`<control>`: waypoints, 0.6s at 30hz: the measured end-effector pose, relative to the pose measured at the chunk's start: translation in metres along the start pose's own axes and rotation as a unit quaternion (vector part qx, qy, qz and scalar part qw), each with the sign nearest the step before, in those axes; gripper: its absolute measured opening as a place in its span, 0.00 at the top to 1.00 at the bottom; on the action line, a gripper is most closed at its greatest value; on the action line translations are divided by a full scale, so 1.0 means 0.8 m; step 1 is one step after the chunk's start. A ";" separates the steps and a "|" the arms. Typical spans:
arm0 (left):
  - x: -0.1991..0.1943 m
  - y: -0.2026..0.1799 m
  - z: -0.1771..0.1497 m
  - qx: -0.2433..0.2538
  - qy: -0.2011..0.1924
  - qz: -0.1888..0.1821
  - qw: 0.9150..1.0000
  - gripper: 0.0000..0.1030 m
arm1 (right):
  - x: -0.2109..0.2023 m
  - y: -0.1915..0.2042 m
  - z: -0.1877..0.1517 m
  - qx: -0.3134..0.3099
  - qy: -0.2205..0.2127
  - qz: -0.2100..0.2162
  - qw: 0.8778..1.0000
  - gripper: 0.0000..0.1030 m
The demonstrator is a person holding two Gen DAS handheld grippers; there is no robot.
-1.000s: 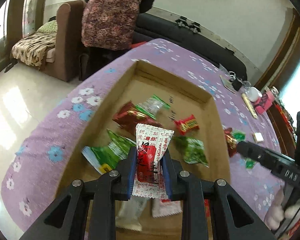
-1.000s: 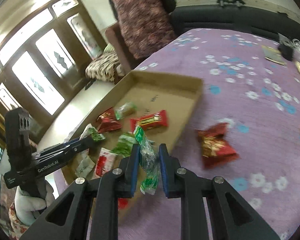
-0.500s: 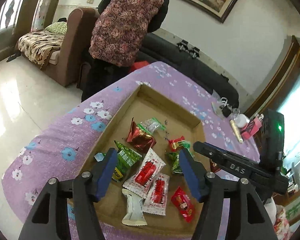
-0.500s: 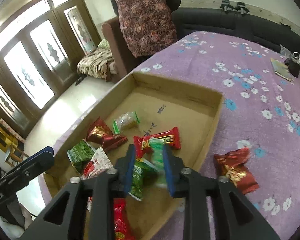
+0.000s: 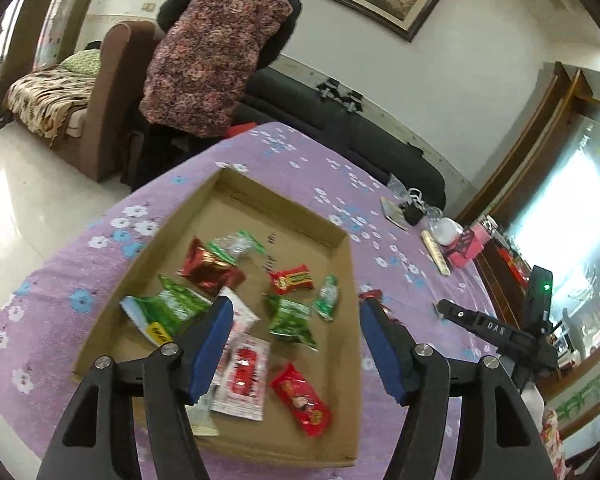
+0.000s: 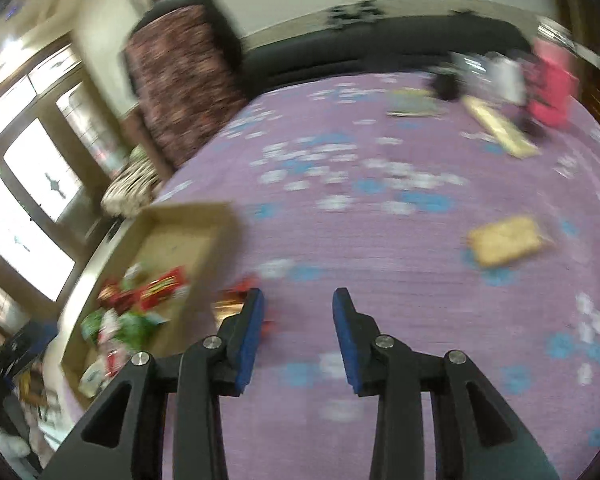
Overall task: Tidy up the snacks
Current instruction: 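Grasp the yellow cake bar with the right tool while the left tool reaches the red gold bag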
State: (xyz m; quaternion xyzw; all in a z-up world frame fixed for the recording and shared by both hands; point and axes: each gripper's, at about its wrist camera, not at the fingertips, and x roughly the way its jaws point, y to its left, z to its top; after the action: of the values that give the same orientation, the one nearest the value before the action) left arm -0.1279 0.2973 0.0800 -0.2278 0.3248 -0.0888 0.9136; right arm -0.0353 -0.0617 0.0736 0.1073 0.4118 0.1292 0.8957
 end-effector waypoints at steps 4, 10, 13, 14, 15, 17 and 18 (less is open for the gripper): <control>0.009 -0.017 -0.006 0.015 0.016 -0.011 1.000 0.32 | -0.014 -0.073 0.001 0.060 -0.007 -0.028 0.998 0.67; 0.023 -0.054 -0.021 0.054 0.042 -0.027 0.997 0.31 | -0.018 -0.155 0.004 0.139 -0.024 -0.065 0.988 0.57; 0.029 -0.073 -0.029 0.070 0.053 -0.030 0.996 0.30 | -0.009 -0.184 0.006 0.176 -0.019 -0.061 0.982 0.57; 0.032 -0.078 -0.032 0.075 0.057 -0.031 0.995 0.30 | -0.005 -0.190 0.008 0.185 -0.017 -0.058 0.981 0.57; 0.034 -0.083 -0.034 0.078 0.062 -0.032 0.995 0.30 | 0.000 -0.195 0.009 0.193 -0.014 -0.056 0.980 0.57; 0.038 -0.090 -0.038 0.083 0.070 -0.035 0.994 0.29 | 0.007 -0.199 0.015 0.202 -0.009 -0.054 0.978 0.55; 0.040 -0.094 -0.040 0.087 0.075 -0.035 0.993 0.29 | 0.015 -0.199 0.019 0.206 -0.005 -0.055 0.977 0.53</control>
State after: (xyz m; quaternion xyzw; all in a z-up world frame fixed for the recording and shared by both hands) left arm -0.1244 0.2097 0.0756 -0.1517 0.3749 -0.1656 0.8995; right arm 0.0069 -0.2092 0.0276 0.2673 0.4304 -0.0082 0.8621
